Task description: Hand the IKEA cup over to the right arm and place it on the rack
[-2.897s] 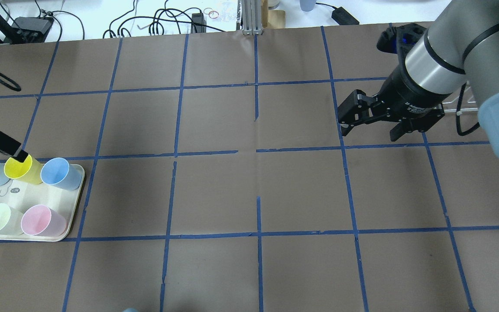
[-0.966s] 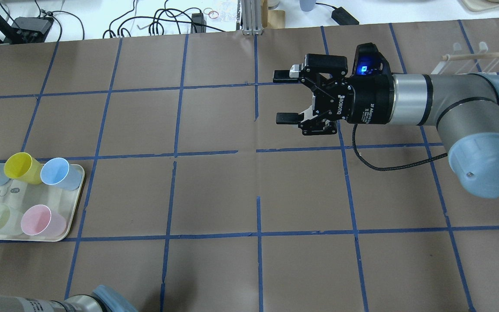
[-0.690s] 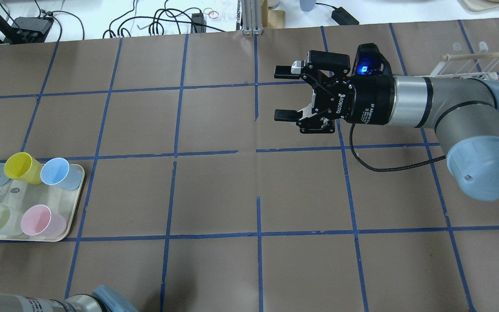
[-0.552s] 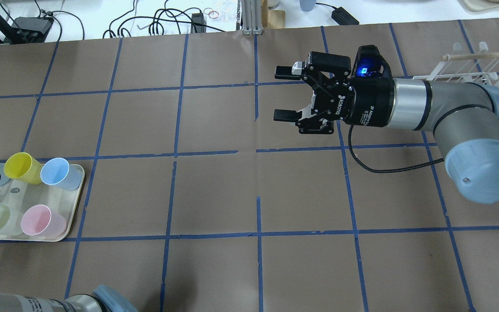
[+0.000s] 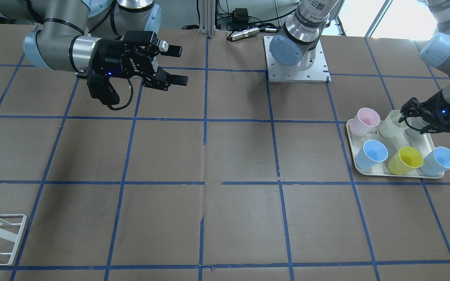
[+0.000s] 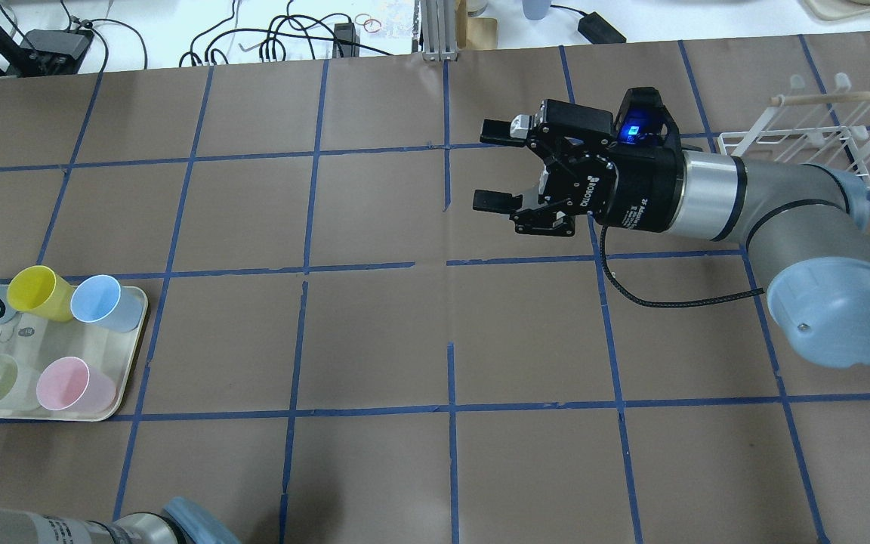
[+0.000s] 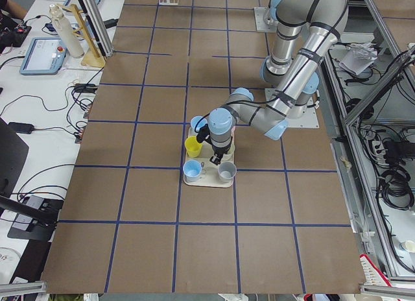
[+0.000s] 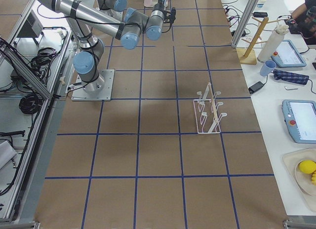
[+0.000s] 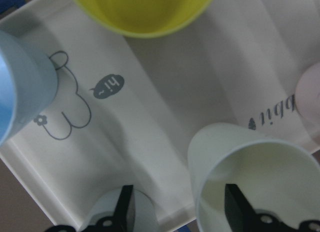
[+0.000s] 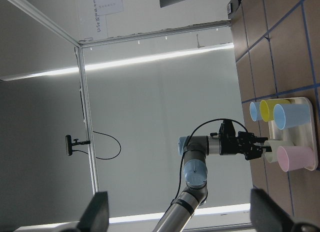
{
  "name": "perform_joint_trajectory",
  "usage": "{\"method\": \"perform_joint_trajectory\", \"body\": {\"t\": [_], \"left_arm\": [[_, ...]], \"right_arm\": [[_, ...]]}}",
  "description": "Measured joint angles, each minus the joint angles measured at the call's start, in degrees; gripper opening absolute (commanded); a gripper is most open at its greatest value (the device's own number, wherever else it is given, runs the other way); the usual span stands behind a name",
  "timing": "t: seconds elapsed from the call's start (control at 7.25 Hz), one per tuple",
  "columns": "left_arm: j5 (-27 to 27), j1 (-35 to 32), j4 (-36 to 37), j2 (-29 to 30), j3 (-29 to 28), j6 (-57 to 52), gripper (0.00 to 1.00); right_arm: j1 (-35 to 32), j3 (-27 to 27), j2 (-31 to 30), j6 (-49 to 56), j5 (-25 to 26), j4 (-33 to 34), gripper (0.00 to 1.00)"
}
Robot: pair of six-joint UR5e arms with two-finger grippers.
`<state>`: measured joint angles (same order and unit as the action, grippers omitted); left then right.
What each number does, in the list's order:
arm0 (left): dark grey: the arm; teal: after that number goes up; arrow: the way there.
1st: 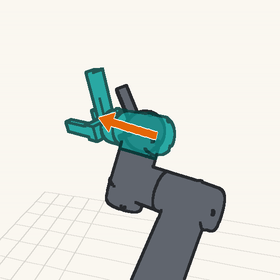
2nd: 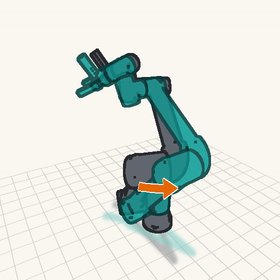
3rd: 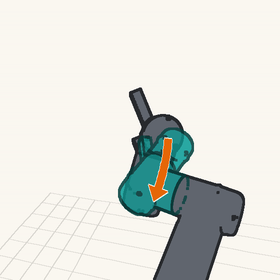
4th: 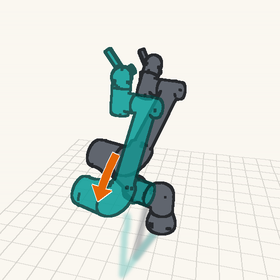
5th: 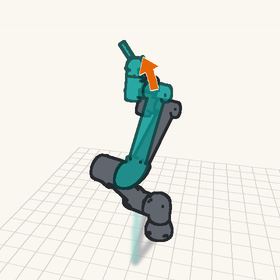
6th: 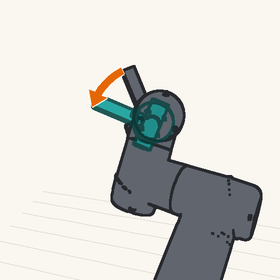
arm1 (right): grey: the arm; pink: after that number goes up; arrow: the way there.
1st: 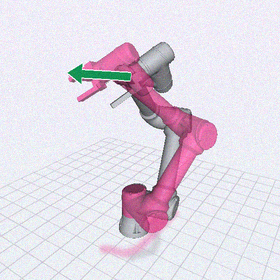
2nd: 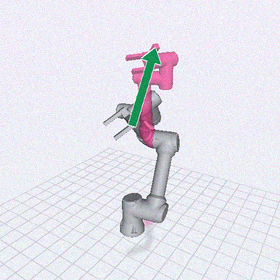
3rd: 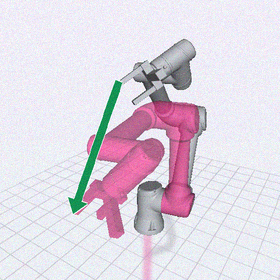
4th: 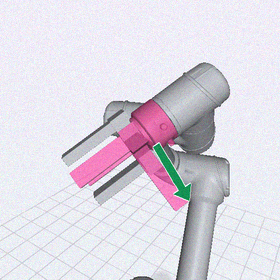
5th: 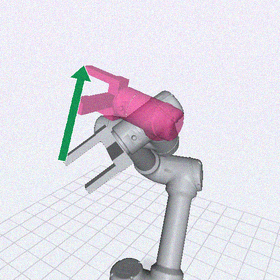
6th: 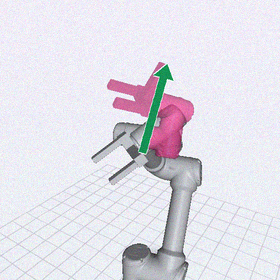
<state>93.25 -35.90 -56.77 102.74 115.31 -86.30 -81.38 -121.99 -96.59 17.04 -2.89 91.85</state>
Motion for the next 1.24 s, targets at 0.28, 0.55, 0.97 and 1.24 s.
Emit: {"method": "perform_joint_trajectory", "body": {"t": [0.28, 0.55, 0.97, 1.24], "left_arm": [[-0.4, -0.1, -0.6, -0.3, 0.0, 0.1, 0.0], [-1.9, 0.0, -2.7, -1.4, -0.3, 0.1, 0.0], [-4.5, 0.0, -10.5, -5.0, -3.2, 0.1, 0.0], [-8.5, -0.3, -24.8, -7.6, -9.1, 0.5, 0.0]], "right_arm": [[-0.1, 0.0, 0.1, 0.1, 0.4, 0.0, 1.0], [-0.1, 0.1, 0.3, 0.2, 0.5, 0.0, 1.0], [-0.1, 0.2, 0.8, 0.2, -0.3, 0.2, 1.0], [-0.1, 0.3, 1.3, 0.2, -0.7, 0.3, 1.0]]}}
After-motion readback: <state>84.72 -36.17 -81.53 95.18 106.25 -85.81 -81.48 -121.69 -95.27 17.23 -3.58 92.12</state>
